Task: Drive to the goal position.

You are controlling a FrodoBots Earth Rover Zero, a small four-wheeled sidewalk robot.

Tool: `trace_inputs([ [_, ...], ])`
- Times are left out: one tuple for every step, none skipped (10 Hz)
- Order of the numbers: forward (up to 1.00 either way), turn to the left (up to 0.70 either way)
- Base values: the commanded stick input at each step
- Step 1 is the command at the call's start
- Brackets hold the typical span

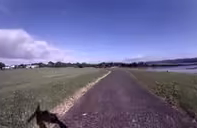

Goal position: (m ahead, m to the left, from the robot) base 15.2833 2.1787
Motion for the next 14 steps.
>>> trace_inputs([
  [0.70,0.00],
  [0.70,0.00],
  [0.70,0.00],
  [0.70,0.00],
  [0.70,0.00],
  [0.70,-0.02],
  [0.70,-0.08],
  [0.70,-0.14],
  [0.70,-0.14],
  [0.70,-0.14],
  [0.70,-0.14],
  [0.70,-0.14],
  [0.70,-0.14],
  [0.70,-0.14],
])
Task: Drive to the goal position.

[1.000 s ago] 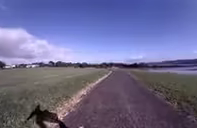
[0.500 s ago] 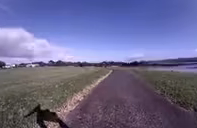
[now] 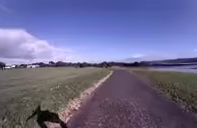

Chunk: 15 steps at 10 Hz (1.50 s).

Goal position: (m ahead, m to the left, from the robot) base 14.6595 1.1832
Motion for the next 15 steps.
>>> trace_inputs([
  [0.70,-0.14],
  [0.70,-0.14],
  [0.70,-0.14],
  [0.70,-0.14],
  [0.70,-0.14],
  [0.70,-0.14],
  [0.70,-0.14],
  [0.70,-0.14],
  [0.70,-0.14],
  [0.70,-0.14],
  [0.70,-0.14],
  [0.70,-0.14],
  [0.70,-0.14],
  [0.70,-0.14],
  [0.70,-0.14],
])
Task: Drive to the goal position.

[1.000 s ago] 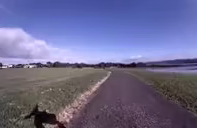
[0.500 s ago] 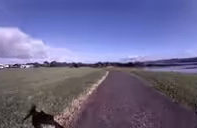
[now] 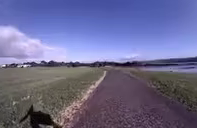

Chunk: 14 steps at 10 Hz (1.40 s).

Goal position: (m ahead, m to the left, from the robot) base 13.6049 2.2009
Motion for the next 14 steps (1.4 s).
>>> trace_inputs([
  [0.70,-0.14],
  [0.70,-0.14],
  [0.70,-0.14],
  [0.70,-0.12],
  [0.70,-0.07],
  [0.70,0.00],
  [0.70,0.00],
  [0.70,0.00],
  [0.70,0.00],
  [0.70,0.00],
  [0.70,-0.14],
  [0.70,-0.14],
  [0.70,-0.14],
  [0.70,-0.14],
])
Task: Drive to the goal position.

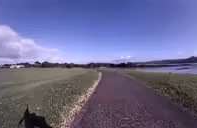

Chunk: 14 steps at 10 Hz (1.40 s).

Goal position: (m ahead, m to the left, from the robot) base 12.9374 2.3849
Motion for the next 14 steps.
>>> trace_inputs([
  [0.70,-0.14],
  [0.70,-0.14],
  [0.70,-0.14],
  [0.70,-0.14],
  [0.70,-0.14],
  [0.70,-0.05],
  [0.70,-0.01],
  [0.70,0.00],
  [0.70,0.00],
  [0.70,0.00],
  [0.70,0.00],
  [0.70,0.00],
  [0.70,0.00],
  [0.70,0.00],
])
